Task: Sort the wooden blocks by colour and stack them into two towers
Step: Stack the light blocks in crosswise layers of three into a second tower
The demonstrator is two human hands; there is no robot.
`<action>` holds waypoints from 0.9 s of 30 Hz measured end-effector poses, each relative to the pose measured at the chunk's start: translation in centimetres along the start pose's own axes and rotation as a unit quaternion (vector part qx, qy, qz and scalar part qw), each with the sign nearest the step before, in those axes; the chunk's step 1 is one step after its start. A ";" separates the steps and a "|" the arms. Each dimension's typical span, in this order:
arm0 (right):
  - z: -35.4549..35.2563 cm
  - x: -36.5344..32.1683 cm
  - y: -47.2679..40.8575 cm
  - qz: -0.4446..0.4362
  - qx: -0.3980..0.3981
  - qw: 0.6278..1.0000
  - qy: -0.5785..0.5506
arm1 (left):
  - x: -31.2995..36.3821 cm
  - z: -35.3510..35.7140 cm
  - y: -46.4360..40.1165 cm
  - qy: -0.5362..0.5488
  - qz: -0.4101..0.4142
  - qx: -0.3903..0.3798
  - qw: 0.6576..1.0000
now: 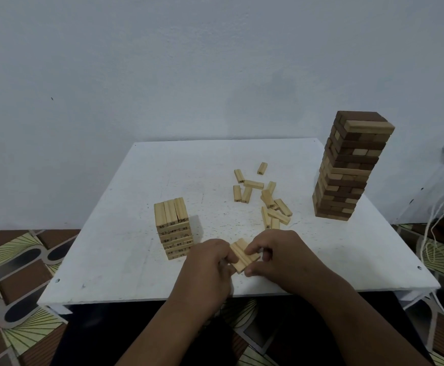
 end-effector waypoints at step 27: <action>0.6 1.4 0.0 -0.027 -0.023 0.999 -0.034 | -0.4 0.1 0.2 0.045 -0.029 -0.027 0.998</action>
Point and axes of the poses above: each hand's wrist, its own y-axis away from the middle knuckle, its own z-axis out of the palm, x = y × z, the point moved 7 cm from there along -y, towards the middle knuckle, and after that the axes turned 1 degree about z, right-handed, at the moved point
